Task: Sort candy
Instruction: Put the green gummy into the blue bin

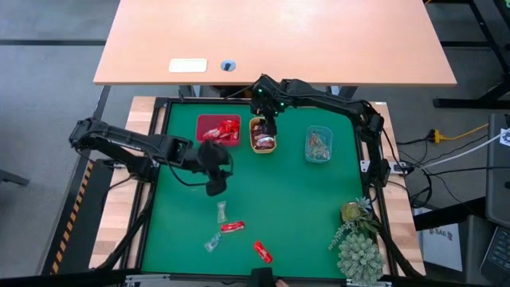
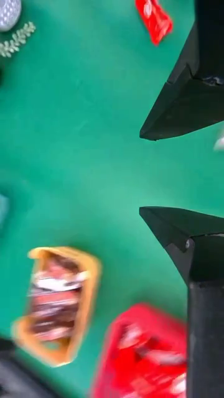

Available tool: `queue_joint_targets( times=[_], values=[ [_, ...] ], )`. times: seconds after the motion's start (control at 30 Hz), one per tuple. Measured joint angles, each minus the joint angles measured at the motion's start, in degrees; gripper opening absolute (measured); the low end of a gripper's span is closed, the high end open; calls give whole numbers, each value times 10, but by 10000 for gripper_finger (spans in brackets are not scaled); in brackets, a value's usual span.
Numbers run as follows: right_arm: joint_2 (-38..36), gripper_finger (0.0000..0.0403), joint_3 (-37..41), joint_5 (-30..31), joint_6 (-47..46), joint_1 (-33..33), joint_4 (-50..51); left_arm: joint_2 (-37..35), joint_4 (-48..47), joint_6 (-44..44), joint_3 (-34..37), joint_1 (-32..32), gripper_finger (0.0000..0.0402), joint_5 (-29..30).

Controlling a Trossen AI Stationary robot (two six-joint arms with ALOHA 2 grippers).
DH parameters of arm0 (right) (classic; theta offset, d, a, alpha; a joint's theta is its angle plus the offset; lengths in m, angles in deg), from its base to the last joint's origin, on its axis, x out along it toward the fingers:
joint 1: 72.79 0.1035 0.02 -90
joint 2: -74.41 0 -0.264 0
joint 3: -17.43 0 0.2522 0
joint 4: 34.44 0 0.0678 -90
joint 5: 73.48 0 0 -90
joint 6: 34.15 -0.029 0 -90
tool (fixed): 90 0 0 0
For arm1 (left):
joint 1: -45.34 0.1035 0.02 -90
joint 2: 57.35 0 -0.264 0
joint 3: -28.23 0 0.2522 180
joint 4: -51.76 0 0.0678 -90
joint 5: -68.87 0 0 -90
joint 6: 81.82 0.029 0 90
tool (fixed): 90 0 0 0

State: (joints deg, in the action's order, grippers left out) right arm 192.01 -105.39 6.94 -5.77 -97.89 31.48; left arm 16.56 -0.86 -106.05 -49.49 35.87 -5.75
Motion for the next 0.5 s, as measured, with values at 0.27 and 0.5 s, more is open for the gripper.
queue_joint_targets(
  times=[0.27,0.5],
  values=[
    [0,223,0,0,0,0,2,42,-27,-238,0,-66,181,0],
    [0,223,0,-1,-19,0,3,103,-27,-441,0,-120,181,-1]
  ],
)
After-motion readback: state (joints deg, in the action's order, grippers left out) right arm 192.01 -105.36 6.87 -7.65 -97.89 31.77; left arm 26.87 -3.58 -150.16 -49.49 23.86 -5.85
